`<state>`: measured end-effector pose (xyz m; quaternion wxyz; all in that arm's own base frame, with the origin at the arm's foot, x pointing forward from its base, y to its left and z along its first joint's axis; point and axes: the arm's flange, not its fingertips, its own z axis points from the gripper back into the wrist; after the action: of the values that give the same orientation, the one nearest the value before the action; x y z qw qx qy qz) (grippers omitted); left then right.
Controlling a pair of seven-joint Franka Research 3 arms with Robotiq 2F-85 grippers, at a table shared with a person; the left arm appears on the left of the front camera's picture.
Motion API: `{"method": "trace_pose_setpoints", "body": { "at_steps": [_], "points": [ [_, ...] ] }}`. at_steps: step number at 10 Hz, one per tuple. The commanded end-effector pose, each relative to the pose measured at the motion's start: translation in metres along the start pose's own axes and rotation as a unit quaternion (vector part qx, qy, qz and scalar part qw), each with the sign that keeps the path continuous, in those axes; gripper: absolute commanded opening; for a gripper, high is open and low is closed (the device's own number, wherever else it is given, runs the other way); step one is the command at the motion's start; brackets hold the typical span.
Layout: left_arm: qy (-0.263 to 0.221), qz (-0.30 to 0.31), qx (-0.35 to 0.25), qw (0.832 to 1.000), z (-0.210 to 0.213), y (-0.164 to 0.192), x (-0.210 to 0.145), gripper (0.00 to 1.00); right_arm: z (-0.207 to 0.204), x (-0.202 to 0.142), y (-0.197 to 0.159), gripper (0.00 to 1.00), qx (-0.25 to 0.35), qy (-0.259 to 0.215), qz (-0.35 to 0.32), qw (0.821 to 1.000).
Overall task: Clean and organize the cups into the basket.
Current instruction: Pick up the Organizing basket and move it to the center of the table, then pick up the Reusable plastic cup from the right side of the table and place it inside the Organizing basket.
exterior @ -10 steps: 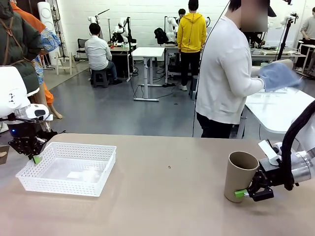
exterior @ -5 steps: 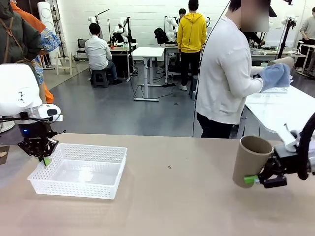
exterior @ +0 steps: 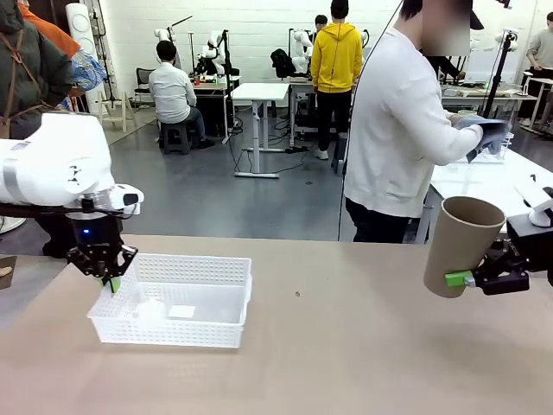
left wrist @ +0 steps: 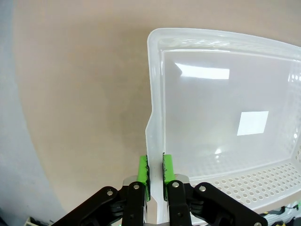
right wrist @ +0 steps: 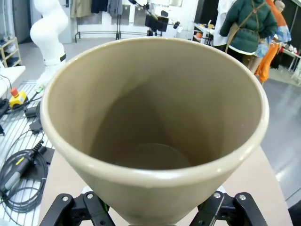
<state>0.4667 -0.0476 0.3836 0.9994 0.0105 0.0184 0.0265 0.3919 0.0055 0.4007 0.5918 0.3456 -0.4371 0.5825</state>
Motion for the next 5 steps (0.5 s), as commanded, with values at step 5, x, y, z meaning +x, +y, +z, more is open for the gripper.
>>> {"method": "trace_pose_setpoints", "body": {
  "at_steps": [5],
  "points": [
    [-0.017, 0.015, 0.028, 0.999, -0.002, -0.086, -0.006, 0.00, 0.026, 0.037, -0.006, 0.00, -0.019, 0.000, -0.033, 0.999]
  ]
}}
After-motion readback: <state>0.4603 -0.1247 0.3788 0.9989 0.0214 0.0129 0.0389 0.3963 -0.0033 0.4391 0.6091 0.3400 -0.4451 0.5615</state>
